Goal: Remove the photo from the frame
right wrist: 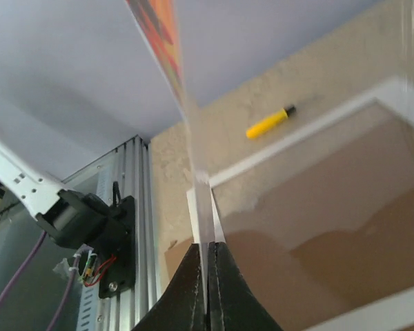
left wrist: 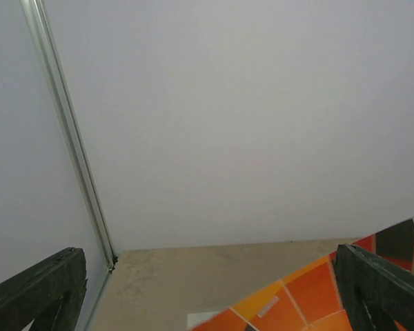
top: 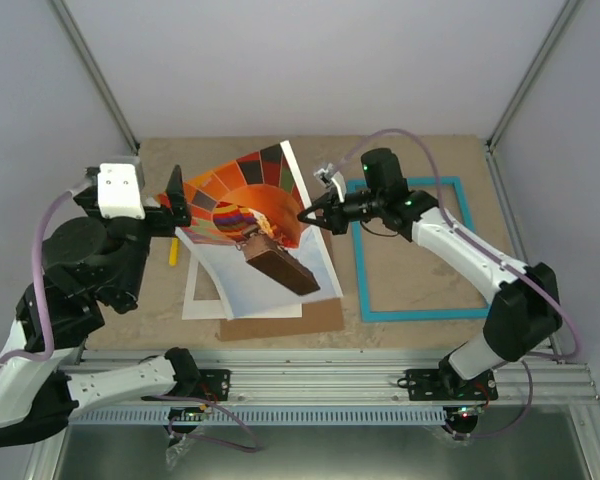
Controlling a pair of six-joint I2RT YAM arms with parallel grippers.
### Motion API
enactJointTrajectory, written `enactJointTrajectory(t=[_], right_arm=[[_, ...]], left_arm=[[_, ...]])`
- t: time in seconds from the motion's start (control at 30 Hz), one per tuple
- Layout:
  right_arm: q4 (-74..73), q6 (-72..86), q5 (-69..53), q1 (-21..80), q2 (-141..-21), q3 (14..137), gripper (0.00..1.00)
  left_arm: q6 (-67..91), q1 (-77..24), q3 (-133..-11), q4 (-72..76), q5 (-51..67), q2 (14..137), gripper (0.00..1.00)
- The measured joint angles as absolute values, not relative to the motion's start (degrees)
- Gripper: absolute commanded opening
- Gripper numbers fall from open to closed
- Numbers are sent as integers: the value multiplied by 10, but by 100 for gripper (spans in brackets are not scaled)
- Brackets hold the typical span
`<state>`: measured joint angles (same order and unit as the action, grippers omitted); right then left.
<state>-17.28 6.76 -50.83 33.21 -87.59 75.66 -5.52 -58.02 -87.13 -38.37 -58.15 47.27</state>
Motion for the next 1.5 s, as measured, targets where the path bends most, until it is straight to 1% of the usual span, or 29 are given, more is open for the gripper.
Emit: enactJointTrajectory(t=[0.13,0.27,0.47,0.8,1.03,1.2,1.23,1.3,1.4,1.5], right_arm=[[-146,131,-494,322,-917,723,0],[-111,171,-481,306,-957,704,1],[-63,209,-472,269,-1021,670,1],[-40,228,-472,239,-1103,670,1],[-37,223,-488,236,-1162,678,0],[-43,220,-495,235,-1189,679,1],[-45,220,-495,234,-1189,679,2],[-48,217,-495,233,-1190,682,8],[-47,217,-495,230,-1190,684,24],[-48,221,-490,226,-1189,684,37]], left_arm=[[-30,-580,-836,-378,-585,460,100],[10,-580,-775,-385,-581,460,100],[63,-580,-652,-368,-567,436,100],[107,-568,-430,-269,-576,380,100],[108,-500,-411,-212,-564,349,100],[111,-466,-411,-196,-564,356,100],[113,-460,-411,-196,-563,359,100],[115,-448,-411,-194,-560,362,100],[119,-434,-411,-193,-554,364,100],[123,-425,-410,-190,-549,362,100]])
